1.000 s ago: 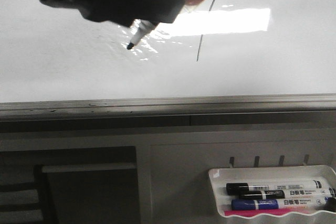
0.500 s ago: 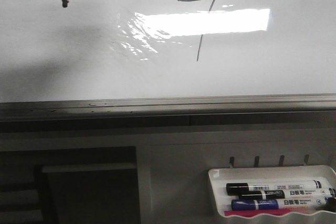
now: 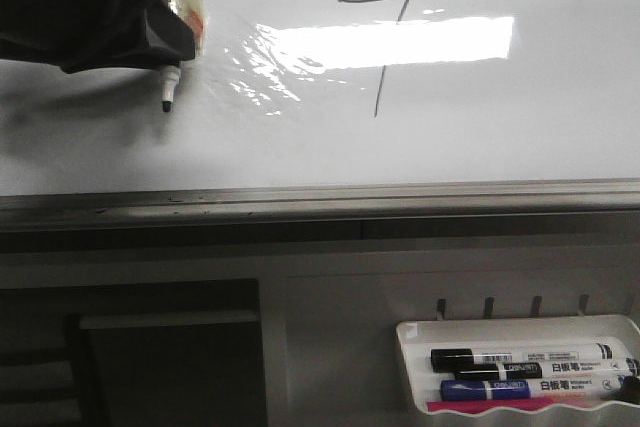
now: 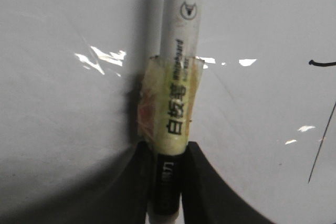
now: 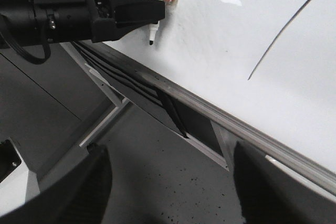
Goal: Write number 7 on whiteboard
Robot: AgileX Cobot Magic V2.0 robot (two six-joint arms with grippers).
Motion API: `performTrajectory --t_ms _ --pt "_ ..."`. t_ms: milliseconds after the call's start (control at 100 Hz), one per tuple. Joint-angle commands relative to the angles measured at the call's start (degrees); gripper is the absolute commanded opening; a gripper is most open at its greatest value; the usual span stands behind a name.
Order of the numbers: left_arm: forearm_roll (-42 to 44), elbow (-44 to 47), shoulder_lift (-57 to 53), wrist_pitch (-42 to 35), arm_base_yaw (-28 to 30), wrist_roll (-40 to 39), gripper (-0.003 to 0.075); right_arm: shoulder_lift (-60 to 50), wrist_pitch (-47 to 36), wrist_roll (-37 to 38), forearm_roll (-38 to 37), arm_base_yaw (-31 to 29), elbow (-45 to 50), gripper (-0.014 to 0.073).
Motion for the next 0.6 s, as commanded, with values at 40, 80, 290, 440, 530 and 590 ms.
performTrajectory --t_ms 40,80,290,440,530,590 --pt "-0.26 -1.95 -0.61 -4.93 0.08 -0.58 -0.0020 -0.69 -2.37 -0.22 2.47 -0.41 -1.17 0.0439" --pt "-0.15 -1.95 -0.61 -5.21 0.08 -0.58 -0.0020 -0.69 -2.63 -0.22 2.47 -0.41 -1.17 0.0439" --pt "-0.15 -1.95 -0.61 -5.98 0.08 -0.58 -0.0020 -0.69 -2.92 -0.22 2.47 -0.41 -1.17 0.0439" --pt "-0.15 -1.95 -0.61 -5.86 0.08 -0.58 0.0078 -0.69 -2.92 -0.22 2.47 -0.41 -1.17 0.0439" --pt "-0.15 -1.95 -0.82 -5.77 0.08 -0.58 0.0274 -0.69 -2.92 -0.22 2.47 -0.41 -1.17 0.0439" --pt "-0.15 -1.95 -1.14 -5.74 0.08 -0.46 0.0429 -0.69 -2.82 -0.22 2.47 -0.41 -1.17 0.0439"
